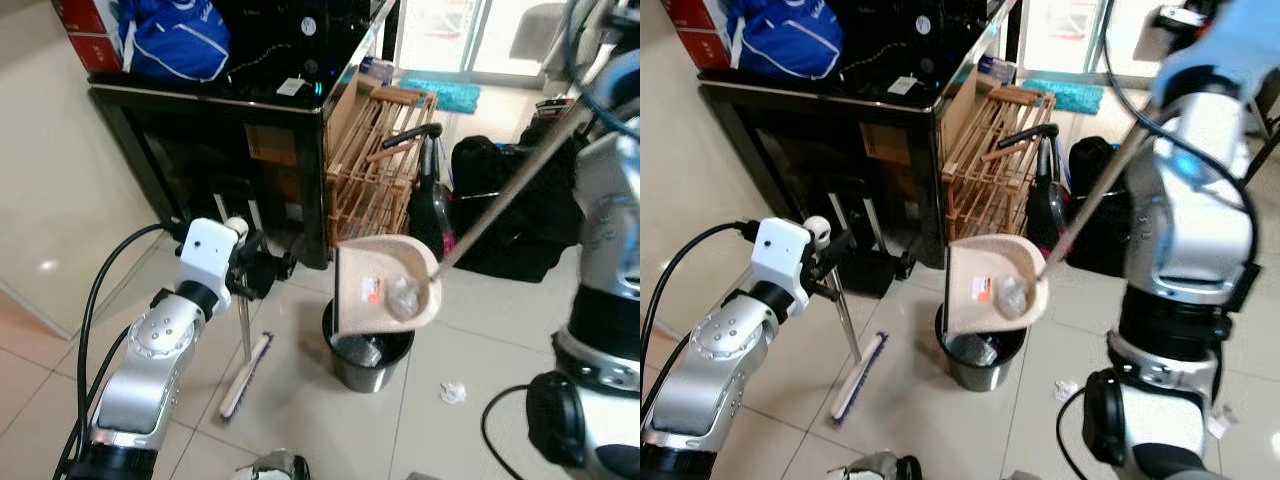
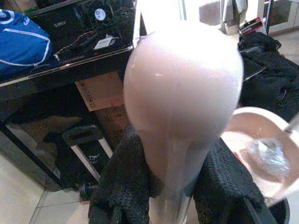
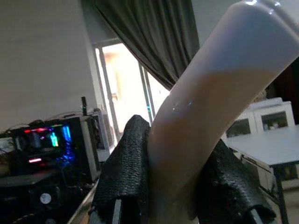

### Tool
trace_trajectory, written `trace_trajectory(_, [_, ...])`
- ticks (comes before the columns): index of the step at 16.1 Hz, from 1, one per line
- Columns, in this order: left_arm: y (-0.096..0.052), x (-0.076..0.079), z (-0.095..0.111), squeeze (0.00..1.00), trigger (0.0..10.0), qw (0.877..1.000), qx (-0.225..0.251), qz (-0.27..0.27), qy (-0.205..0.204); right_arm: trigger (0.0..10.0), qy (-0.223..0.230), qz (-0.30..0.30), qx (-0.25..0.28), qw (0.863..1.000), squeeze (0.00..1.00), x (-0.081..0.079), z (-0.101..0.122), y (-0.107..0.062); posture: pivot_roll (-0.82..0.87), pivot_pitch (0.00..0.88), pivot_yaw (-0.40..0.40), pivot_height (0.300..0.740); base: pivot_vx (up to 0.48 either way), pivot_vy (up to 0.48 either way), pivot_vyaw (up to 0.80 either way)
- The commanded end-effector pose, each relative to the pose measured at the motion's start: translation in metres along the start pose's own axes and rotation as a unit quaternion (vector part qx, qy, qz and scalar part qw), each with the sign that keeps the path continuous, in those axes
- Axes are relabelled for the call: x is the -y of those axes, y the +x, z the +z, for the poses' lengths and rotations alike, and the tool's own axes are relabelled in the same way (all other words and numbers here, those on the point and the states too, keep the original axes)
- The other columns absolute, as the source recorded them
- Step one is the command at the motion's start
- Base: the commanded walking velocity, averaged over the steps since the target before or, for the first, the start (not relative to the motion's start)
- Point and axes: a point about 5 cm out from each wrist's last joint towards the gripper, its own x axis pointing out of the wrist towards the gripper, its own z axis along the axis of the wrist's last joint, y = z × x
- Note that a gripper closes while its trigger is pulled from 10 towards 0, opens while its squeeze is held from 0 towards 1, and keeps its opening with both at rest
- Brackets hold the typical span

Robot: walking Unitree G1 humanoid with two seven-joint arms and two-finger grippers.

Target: Sweep floor

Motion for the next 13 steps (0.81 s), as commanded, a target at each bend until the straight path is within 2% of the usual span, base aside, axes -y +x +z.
trace_trajectory(1, [-0.001, -0.005, 0.003, 0.0, 10.0, 1.0, 0.008, 0.013, 0.01, 10.0, 0.009, 0.002, 0.036, 0.999, 0.0, -0.003, 0.007, -0.002, 0.01, 0.053, 0.045, 0.74, 0.0, 0.0, 0.0])
trace_trajectory(5, [-0.003, -0.005, 0.0, 0.0, 10.0, 1.0, 0.003, 0.016, 0.011, 10.0, 0.002, 0.041, 0.093, 0.995, 0.0, -0.024, 0.006, -0.008, 0.01, 0.06, 0.037, 0.74, 0.0, 0.0, 0.0])
trace_trajectory(9, [-0.004, -0.005, -0.001, 0.0, 10.0, 1.0, 0.001, 0.022, 0.012, 10.0, -0.012, 0.103, 0.13, 0.986, 0.0, -0.049, -0.008, -0.024, 0.02, 0.062, 0.029, 0.74, 0.0, 0.0, 0.0])
trace_trajectory(13, [-0.007, -0.005, -0.003, 0.0, 10.0, 1.0, -0.002, 0.02, 0.016, 10.0, -0.05, 0.161, 0.171, 0.971, 0.0, -0.07, -0.021, -0.041, 0.02, 0.069, 0.031, 0.74, 0.0, 0.0, 0.0])
